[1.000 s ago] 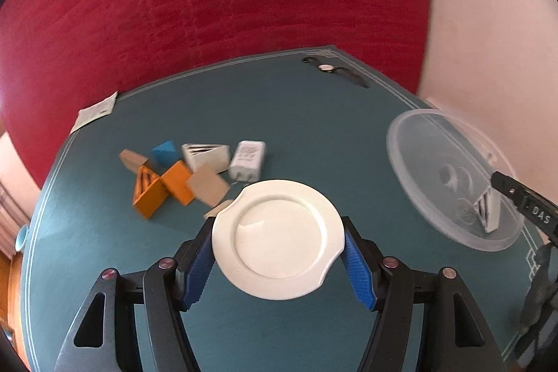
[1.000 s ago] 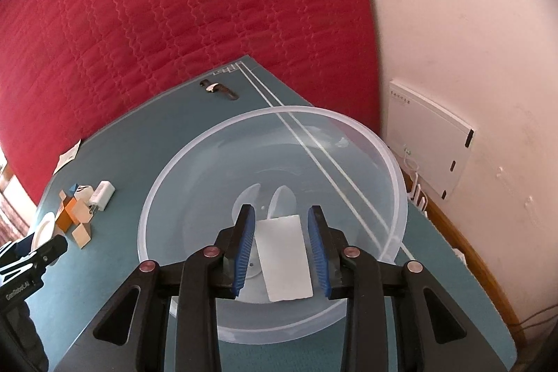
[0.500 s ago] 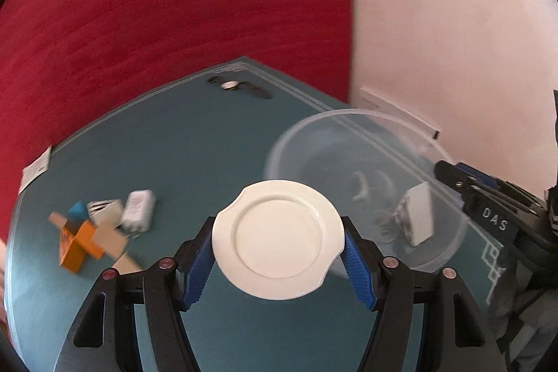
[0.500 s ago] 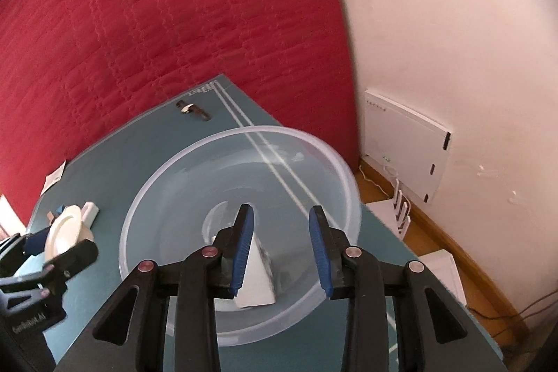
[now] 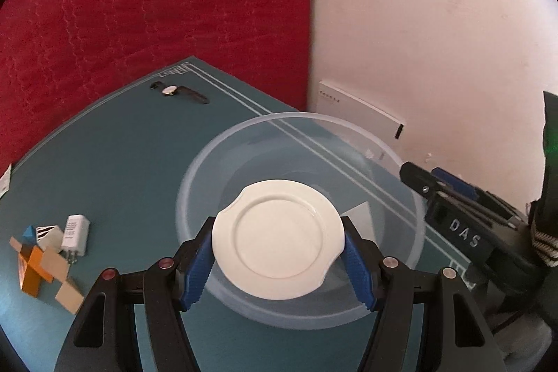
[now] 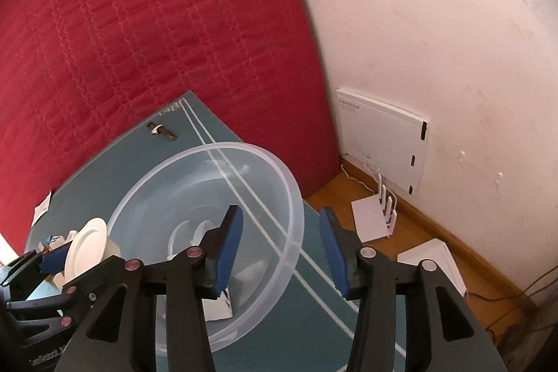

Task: Organize rigid objects
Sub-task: 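Open both grippers to drop the card and plate into the bowl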

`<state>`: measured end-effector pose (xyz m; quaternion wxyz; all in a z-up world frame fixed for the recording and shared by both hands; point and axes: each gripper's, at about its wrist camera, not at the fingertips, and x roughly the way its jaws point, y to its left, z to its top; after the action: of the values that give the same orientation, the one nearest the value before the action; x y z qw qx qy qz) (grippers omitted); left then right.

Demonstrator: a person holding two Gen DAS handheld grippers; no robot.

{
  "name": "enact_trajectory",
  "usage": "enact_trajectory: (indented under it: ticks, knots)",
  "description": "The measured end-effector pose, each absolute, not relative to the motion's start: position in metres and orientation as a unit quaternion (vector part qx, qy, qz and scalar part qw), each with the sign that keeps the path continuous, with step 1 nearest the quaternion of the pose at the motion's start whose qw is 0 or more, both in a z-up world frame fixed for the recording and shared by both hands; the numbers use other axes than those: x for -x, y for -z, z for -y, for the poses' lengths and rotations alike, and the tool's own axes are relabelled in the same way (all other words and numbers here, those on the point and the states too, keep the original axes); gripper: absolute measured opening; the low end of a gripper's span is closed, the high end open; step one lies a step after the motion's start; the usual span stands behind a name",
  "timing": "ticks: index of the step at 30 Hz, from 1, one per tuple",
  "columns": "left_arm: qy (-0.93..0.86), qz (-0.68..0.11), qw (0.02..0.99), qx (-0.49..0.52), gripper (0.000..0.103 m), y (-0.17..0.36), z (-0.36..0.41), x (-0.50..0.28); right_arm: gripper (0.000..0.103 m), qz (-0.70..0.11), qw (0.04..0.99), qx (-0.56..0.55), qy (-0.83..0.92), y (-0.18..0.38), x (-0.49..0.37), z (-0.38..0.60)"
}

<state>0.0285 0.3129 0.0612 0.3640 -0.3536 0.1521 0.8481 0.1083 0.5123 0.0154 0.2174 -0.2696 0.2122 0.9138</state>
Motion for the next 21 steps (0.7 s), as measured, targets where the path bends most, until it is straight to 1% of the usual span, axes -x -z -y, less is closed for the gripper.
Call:
enact_trajectory:
  ticks: [5,6,7,8,9,10,16,21]
  knots:
    - [-0.843,-0.149,0.376,0.355,0.07,-0.06,-0.323,-0.03,0.047,-0.219,0.227,0.269,-0.91,-0.014,-0.109,-0.518]
    - [-0.842,-0.147,0.379,0.356,0.073,-0.06,-0.324,-0.03,0.047,-0.22,0.228,0.269,-0.91,-0.014,-0.109,-0.519]
    - [-0.84,-0.145,0.381,0.357,0.084,-0.06,-0.325,-0.03,0.048,-0.221,0.23,0.268,-0.909,-0.014,-0.11,-0.519]
    - [-0.84,-0.141,0.383,0.358,0.091,-0.06,-0.326,-0.03,0.048,-0.221,0.232,0.267,-0.909,-0.015,-0.111,-0.52]
    - [-0.842,-0.138,0.382,0.356,0.101,-0.061,-0.324,-0.032,0.048,-0.222,0.232,0.267,-0.909,-0.015,-0.11,-0.52]
    - [-0.844,-0.133,0.382,0.351,0.103,-0.062,-0.323,-0.033,0.048,-0.222,0.232,0.267,-0.909,-0.015,-0.11,-0.52]
    - [-0.849,-0.126,0.373,0.351,0.103,-0.063,-0.314,-0.029,0.048,-0.217,0.229,0.268,-0.91,-0.014,-0.109,-0.52]
    - [-0.853,-0.122,0.361,0.357,0.103,-0.06,-0.305,-0.024,0.048,-0.196,0.231,0.269,-0.914,-0.013,-0.105,-0.513]
